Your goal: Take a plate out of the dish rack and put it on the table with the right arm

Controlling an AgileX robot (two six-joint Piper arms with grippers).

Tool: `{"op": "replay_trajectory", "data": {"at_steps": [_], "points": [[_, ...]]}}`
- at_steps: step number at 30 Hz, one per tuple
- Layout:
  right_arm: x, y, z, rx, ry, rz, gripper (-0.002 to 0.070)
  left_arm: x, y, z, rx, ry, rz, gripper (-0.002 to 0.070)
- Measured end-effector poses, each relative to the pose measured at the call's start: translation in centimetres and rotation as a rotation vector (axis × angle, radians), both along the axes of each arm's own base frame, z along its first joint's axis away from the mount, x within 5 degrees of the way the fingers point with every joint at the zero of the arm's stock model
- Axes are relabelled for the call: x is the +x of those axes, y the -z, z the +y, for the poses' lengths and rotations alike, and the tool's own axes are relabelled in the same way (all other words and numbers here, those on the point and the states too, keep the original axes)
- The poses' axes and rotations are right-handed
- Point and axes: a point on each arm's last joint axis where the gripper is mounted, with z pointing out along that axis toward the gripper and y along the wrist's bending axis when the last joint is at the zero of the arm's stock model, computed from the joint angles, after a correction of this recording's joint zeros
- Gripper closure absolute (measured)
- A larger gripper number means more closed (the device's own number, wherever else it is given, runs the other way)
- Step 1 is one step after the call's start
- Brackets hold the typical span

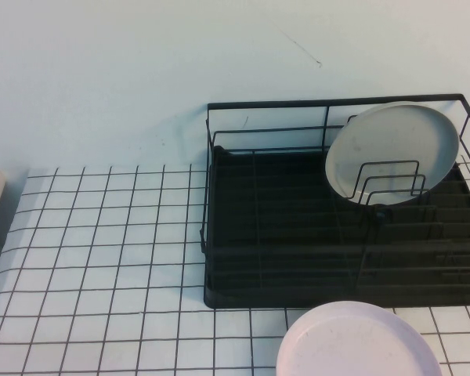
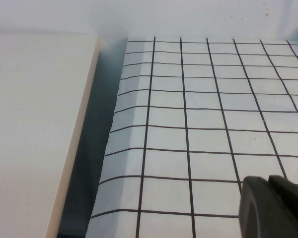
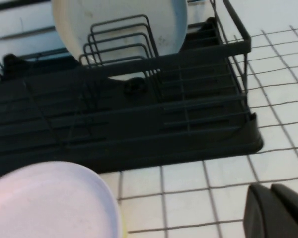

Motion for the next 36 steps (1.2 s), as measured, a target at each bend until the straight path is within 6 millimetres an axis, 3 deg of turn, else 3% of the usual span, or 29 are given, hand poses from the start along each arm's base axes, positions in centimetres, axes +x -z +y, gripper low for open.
{"op": "replay_trajectory", "data": {"at_steps": [7, 9, 15, 22, 24, 29, 33, 36], "points": [[0.0, -1.0, 1.4, 0.546, -0.016, -0.017, 0.0678, 0.0, 0.0, 0.0, 0.0, 0.0, 0.0, 0.0677], [0.0, -1.1, 1.6, 0.621, -0.018, -0.018, 0.0678, 0.0, 0.0, 0.0, 0.0, 0.0, 0.0, 0.0678], [0.0, -1.3, 1.6, 0.579, -0.04, -0.046, 0.0678, 0.0, 0.0, 0.0, 0.0, 0.0, 0.0, 0.0677], [-0.3, -1.2, 2.2, 0.381, -0.156, -0.025, 0.0678, 0.0, 0.0, 0.0, 0.0, 0.0, 0.0, 0.0677], [-0.6, -2.5, 2.6, 0.289, -0.222, -0.054, 0.0678, 0.0, 0.0, 0.0, 0.0, 0.0, 0.0, 0.0677], [-0.4, -9.1, 3.0, 0.004, -0.355, -0.081, 0.0678, 0.0, 0.0, 0.0, 0.0, 0.0, 0.0, 0.0677], [1.8, -13.4, 3.0, -0.21, -0.443, 0.015, 0.0665, 0.0, 0.0, 0.0, 0.0, 0.0, 0.0, 0.0677], [4.1, -16.1, 3.2, -0.345, -0.539, 0.075, 0.0584, 0.0, 0.0, 0.0, -0.002, 0.0, 0.0, 0.0677]]}}
